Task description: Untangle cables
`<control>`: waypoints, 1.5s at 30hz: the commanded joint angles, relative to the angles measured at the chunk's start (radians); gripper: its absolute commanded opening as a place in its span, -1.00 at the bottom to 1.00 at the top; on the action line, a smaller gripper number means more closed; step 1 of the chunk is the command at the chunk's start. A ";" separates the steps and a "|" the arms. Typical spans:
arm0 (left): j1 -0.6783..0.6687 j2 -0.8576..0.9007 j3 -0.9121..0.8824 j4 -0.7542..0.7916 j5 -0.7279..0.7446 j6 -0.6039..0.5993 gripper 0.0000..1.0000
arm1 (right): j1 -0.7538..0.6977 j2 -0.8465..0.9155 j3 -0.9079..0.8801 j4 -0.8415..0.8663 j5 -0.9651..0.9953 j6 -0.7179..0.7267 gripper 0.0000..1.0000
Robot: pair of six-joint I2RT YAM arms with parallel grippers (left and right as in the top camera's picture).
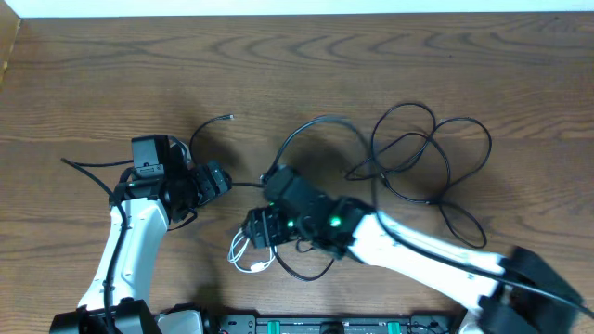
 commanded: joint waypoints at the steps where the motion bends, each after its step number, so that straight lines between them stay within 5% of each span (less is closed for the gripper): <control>1: 0.002 0.005 -0.007 0.000 -0.010 0.002 0.91 | 0.029 0.088 0.004 0.036 -0.121 0.199 0.55; 9: 0.002 0.005 -0.007 0.001 -0.010 0.002 0.91 | 0.048 0.213 0.004 0.198 -0.196 0.345 0.82; 11: 0.002 0.005 -0.007 0.001 -0.010 0.002 0.91 | 0.052 0.225 0.004 0.232 -0.189 0.345 0.72; 12: 0.002 0.005 -0.007 0.001 -0.010 0.002 0.91 | 0.053 0.229 0.004 0.254 -0.189 0.344 0.30; 14: 0.002 0.005 -0.007 0.001 -0.010 0.002 0.91 | 0.051 0.229 0.004 0.274 -0.184 0.338 -0.85; 15: 0.002 0.005 -0.007 0.000 -0.010 0.002 0.92 | 0.048 0.227 0.004 0.288 -0.185 0.305 -0.98; 21: 0.002 0.005 -0.007 0.001 -0.010 0.002 0.91 | 0.014 0.157 0.004 0.344 -0.270 0.084 -0.98; 28: 0.002 0.005 -0.007 0.001 -0.010 0.002 0.91 | 0.031 -0.079 0.005 0.187 -0.012 -0.086 -0.98; 39: 0.002 0.005 -0.007 0.001 -0.010 0.002 0.91 | 0.031 -0.354 0.005 0.102 0.022 -0.374 -0.97; 45: 0.002 0.005 -0.007 0.001 -0.010 0.002 0.91 | 0.030 -0.482 0.005 0.096 0.181 -0.417 -0.97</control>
